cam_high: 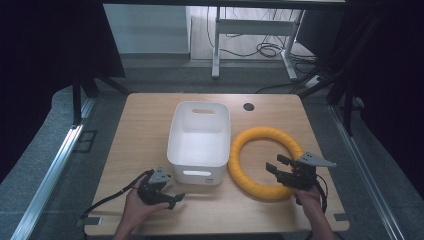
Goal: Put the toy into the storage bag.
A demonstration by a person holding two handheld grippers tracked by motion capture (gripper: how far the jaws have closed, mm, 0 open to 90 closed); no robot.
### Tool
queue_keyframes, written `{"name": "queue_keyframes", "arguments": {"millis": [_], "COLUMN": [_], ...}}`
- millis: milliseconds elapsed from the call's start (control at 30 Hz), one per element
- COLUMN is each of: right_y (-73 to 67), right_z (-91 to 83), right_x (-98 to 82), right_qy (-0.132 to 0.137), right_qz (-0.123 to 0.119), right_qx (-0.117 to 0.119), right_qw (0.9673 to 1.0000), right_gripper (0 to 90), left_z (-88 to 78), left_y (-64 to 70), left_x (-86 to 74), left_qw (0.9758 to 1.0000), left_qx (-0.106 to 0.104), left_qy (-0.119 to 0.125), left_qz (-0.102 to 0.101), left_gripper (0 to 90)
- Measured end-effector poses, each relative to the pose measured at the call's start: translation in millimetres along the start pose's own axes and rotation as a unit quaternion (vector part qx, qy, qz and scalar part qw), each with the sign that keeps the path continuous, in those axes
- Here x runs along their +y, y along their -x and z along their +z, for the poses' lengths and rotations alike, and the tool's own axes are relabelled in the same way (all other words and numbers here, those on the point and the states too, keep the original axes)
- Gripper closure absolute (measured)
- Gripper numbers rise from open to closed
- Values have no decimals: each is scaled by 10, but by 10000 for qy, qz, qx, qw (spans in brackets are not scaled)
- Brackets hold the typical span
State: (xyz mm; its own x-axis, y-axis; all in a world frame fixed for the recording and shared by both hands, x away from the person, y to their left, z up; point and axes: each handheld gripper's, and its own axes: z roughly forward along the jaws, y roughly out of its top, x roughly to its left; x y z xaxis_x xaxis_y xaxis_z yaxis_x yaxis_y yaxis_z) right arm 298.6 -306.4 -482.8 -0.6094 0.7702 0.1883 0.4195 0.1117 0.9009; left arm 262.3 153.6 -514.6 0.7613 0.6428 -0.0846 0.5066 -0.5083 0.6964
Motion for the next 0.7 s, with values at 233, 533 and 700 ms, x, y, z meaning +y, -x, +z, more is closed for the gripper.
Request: {"name": "queue_keyframes", "arguments": {"millis": [233, 533, 700], "right_y": [34, -8, -2], "right_z": [4, 39, 36], "right_x": [-16, 37, 37], "right_qy": [84, -297, -362], "right_qz": [-66, -65, -74], "right_qx": [-128, 154, 233], "right_qw": [9999, 9994, 9990], "right_gripper": [364, 396, 383], "left_z": [32, -20, -11], "left_y": [19, 19, -8], "left_x": [-10, -40, -25], "left_qw": [9999, 9998, 9997], "left_qx": [-64, -64, -69], "left_qy": [-75, -141, -152], "left_qz": [-69, -151, -161], "left_gripper": [135, 133, 133]}}
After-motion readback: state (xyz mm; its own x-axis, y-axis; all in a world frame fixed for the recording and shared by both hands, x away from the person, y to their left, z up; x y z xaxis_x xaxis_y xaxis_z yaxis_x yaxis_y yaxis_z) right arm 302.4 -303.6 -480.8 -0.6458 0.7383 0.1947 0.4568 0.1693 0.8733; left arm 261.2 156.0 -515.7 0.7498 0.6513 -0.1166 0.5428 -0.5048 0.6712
